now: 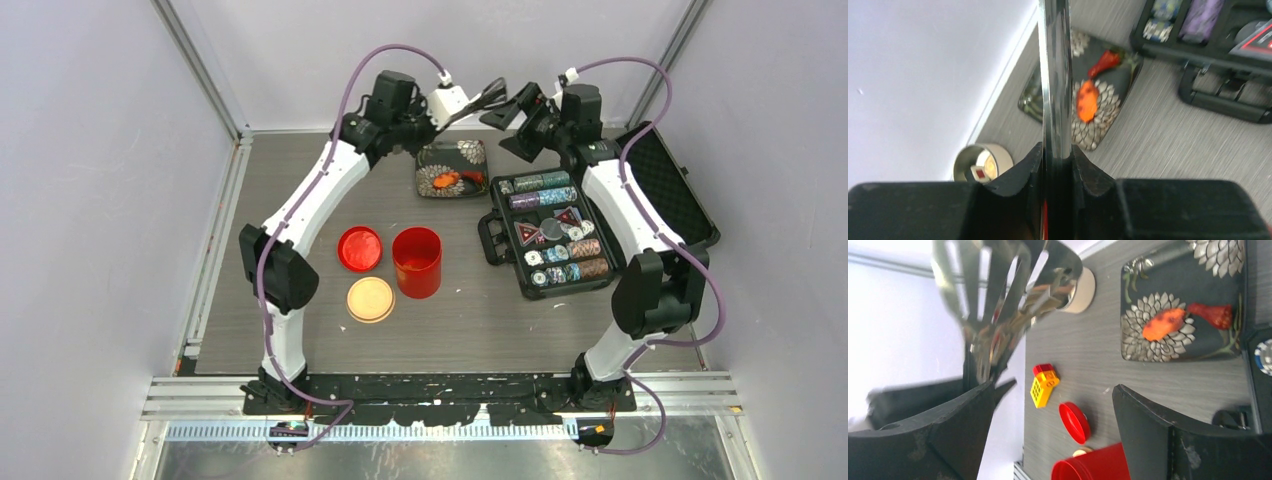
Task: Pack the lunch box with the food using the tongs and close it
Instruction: Adjust the clamp.
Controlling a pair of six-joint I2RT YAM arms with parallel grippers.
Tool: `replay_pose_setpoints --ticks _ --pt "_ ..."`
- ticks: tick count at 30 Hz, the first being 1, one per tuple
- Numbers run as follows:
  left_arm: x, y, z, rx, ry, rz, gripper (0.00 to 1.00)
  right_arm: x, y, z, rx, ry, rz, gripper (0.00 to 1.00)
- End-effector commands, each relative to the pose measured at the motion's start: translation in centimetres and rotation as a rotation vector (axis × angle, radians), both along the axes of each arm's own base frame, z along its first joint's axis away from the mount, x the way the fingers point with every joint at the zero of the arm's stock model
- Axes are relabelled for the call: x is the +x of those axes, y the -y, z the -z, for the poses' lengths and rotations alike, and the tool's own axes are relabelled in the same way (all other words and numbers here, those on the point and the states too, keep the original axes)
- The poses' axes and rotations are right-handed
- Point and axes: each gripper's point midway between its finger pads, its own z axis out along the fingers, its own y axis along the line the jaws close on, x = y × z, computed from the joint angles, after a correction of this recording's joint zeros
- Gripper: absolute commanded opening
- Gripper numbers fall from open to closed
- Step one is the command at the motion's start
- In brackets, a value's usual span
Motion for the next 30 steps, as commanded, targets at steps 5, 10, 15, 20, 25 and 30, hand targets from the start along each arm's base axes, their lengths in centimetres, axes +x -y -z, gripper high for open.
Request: replay_pose_setpoints --ticks 5,10,15,20,25,30 --pt "-1.7 4.8 -5.8 -0.097 0.167 -0.013 0.22 2.8 -0.9 -6.9 0.178 0.126 0.142 0.91" --pt "-2.1 6.3 -5.7 -0.083 0.184 -0.02 0.22 2.3 -1.1 -6.9 0.231 0.121 0.143 0.91" --pt "-2.6 7.1 -5.8 -0.088 0.171 -0.012 0.22 2.4 -0.9 -5.9 0.253 0.08 0.177 0.87" --pt "-3.4 8.2 -6.0 -0.092 0.18 0.011 0.25 2.6 -1.2 -6.5 0.318 0.072 0.184 0.63" --pt "-4.1 7.9 -5.4 -0.126 0.089 -0.009 0.31 2.4 -1.3 -7.4 0.355 0.085 0.167 0.32" --pt "-5.6 7.5 -4.8 -0.198 -0.057 0.018 0.42 2.2 -0.8 -8.0 0.386 0.092 0.165 0.13"
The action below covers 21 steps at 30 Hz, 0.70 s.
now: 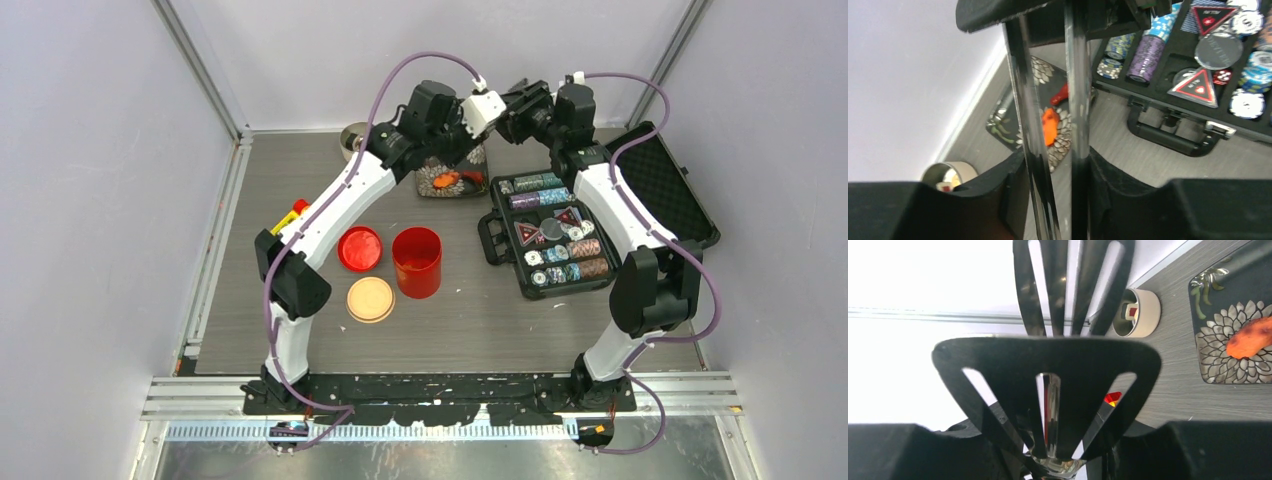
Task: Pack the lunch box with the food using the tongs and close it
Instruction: Adjust the clamp.
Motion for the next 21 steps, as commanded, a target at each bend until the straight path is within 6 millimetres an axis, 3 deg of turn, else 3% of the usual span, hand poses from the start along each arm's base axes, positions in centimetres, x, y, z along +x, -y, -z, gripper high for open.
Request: replay_pose_setpoints --ticks 1,3,7,16,21 --pt "-1.6 0.0 -2.1 -0.14 -0.111 0.038 0.45 -0.8 0.7 -4.1 0.058 0.108 0.01 0.12" --pt "-2.0 0.0 -2.2 -0.181 -0.167 0.05 0.51 -0.9 0.6 -4.3 0.061 0.118 0.0 0.07" --pt "-3.1 0.4 -2.4 -0.235 -0.255 0.079 0.51 -1.1 0.5 -4.2 0.056 0.127 -0.008 0.01" --pt "-2.6 0.7 -3.4 -0.413 -0.42 0.048 0.5 -1.6 0.4 -4.4 0.052 0.152 -0.028 0.0" --pt "-3.6 1.6 -3.5 -0.454 -0.499 0.079 0.53 -1.6 0.4 -4.4 0.046 0.162 -0.028 0.0"
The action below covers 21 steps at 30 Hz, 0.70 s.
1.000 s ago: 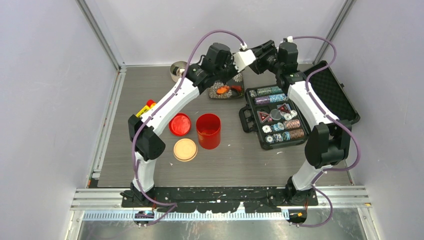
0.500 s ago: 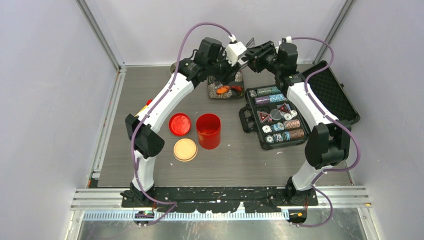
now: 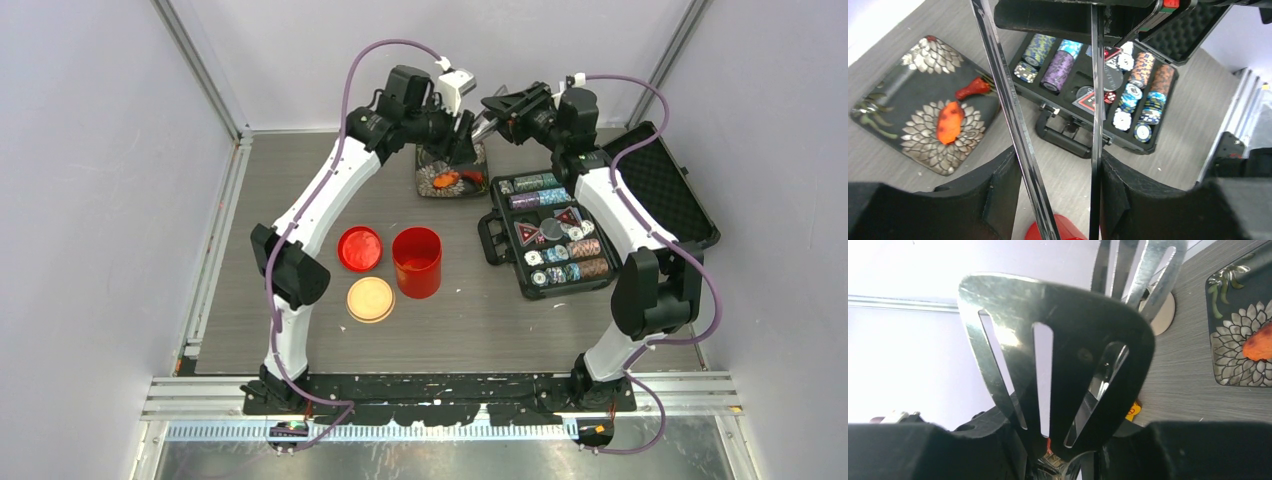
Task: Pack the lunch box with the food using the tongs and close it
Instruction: Adjust the clamp.
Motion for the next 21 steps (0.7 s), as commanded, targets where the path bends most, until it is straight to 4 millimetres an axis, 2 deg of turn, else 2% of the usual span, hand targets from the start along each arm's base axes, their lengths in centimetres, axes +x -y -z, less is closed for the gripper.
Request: replay_pose_setpoints --ticks 1,6,7,11,13,17,21 --pt "-1.3 1.0 -3.2 -0.123 -0.046 0.04 0.53 -1.0 0.7 -3.8 0.002 0.124 0.011 0.0" --pt "-1.1 0.8 -3.3 -0.15 -0.087 0.025 0.51 -1.2 0.6 -3.9 -0.004 0.137 0.001 0.0" --pt "-0.9 0.5 -3.8 -0.159 -0.075 0.016 0.37 -1.3 0.6 -3.7 -0.011 0.135 0.002 0.05" --pt "0.6 -0.9 -4.3 -0.146 -0.018 -0.053 0.31 -1.3 0.7 -3.2 -0.04 0.126 0.007 0.52" --pt "1.8 -1.8 -4.5 -0.13 0.021 -0.102 0.29 -1.2 1.1 -2.6 -0.08 0.108 0.021 0.64" --pt "3.3 -3.3 -4.5 -0.075 0.1 -0.152 0.27 -1.0 2.2 -1.4 -0.129 0.068 0.06 0.7" --pt "3.8 -4.5 -3.9 -0.011 0.152 -0.178 0.24 -0.6 3.7 -1.5 -0.126 0.065 0.089 0.71"
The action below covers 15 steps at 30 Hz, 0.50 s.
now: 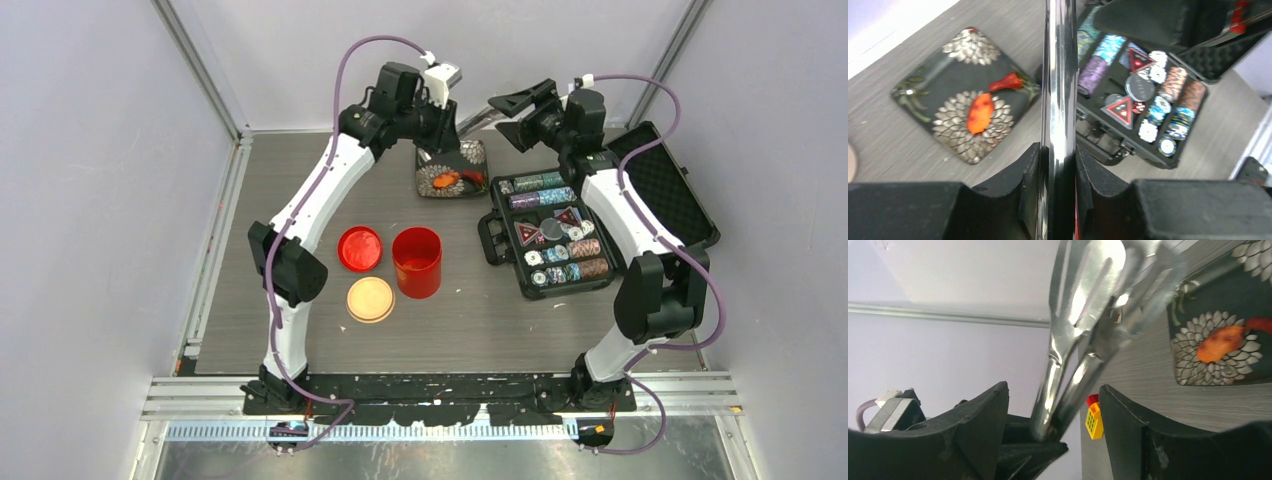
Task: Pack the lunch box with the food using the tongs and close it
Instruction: Adjust the clamp.
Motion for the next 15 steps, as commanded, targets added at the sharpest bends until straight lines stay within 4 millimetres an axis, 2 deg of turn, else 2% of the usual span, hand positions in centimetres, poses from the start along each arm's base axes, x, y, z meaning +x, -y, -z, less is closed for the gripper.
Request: replay_pose_setpoints --ticks 1,4,7,10,15 --pt "1.4 -2.9 -4.4 0.029 0.205 -0.07 0.22 -0.2 2.5 -2.7 -0.036 0.072 0.061 0.71" --pt "2.4 -4.0 -4.5 0.078 0.277 -0.123 0.18 -0.5 2.6 -3.4 -0.027 0.083 0.04 0.72" --pt "3.2 -4.5 -5.2 0.104 0.354 -0.134 0.17 -1.3 1.8 -2.5 -0.006 0.04 0.002 0.77" --pt "2.9 -3.8 -5.6 0.171 0.456 -0.096 0.18 -1.5 0.3 -2.1 0.024 0.014 -0.025 0.81" --pt "1.8 -2.0 -5.8 0.354 0.677 -0.053 0.18 -0.6 -0.8 -2.9 0.024 0.018 0.0 0.82"
